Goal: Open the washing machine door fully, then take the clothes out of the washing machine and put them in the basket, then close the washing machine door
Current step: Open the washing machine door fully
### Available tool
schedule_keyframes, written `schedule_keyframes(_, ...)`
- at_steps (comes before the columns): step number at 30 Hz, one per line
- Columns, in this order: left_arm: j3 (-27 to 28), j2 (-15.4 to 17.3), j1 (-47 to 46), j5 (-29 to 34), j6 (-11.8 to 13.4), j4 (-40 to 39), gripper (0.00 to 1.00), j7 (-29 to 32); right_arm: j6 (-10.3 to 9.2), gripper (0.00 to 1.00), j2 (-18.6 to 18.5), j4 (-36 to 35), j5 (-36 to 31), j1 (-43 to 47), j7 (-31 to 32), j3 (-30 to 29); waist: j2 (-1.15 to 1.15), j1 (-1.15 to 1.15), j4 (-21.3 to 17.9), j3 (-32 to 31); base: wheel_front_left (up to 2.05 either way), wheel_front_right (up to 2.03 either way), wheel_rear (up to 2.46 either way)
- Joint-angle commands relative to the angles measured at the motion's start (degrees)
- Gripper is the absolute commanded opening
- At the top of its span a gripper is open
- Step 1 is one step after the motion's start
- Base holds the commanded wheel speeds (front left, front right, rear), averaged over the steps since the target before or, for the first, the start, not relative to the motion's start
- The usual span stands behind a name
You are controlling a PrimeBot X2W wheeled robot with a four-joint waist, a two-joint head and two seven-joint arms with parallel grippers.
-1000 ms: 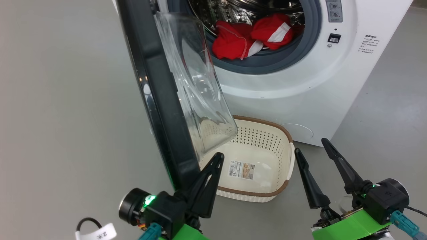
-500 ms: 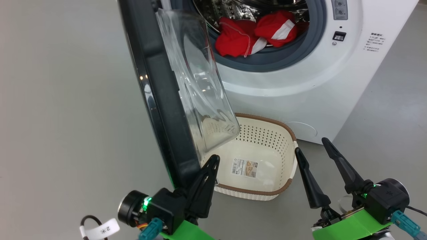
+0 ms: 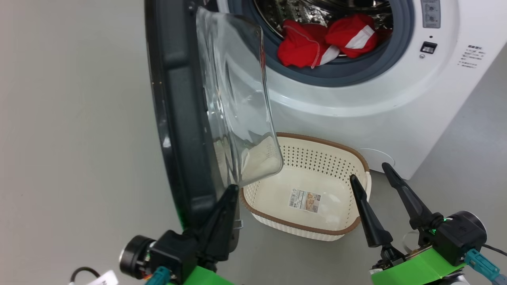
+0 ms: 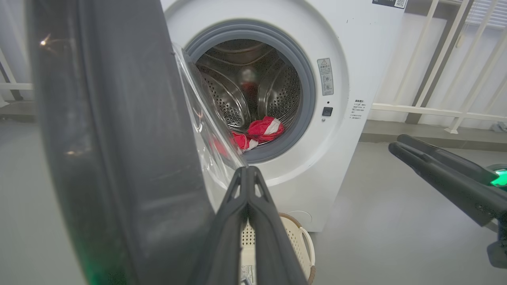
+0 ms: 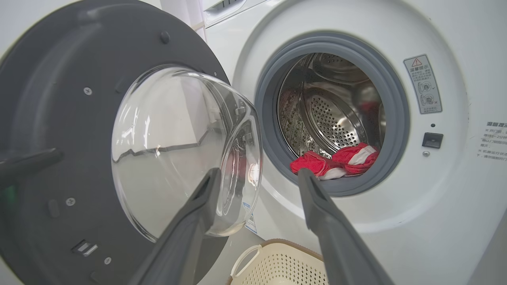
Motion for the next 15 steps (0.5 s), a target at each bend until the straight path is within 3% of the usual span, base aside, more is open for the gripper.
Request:
schedule_keyframes(1,3.83,1.74,-0.57,-0.2,1.55,-1.24,0.0,-0.57,0.36,1.0,0.14,-1.82,-0.8,-0.76,0.18,1.64,0.0,0.0,0.62,-0.03,0.0,0.0,0.0)
schedule_keyframes(15,9.2,4.38,1.65,-1.3,3.9,-0.96,0.0,-3.71,0.36,1.0,0.14,-2.88,-1.12,-0.61,1.55,2.0,0.0,0.0,1.87,0.96,0.0,0.0,0.0)
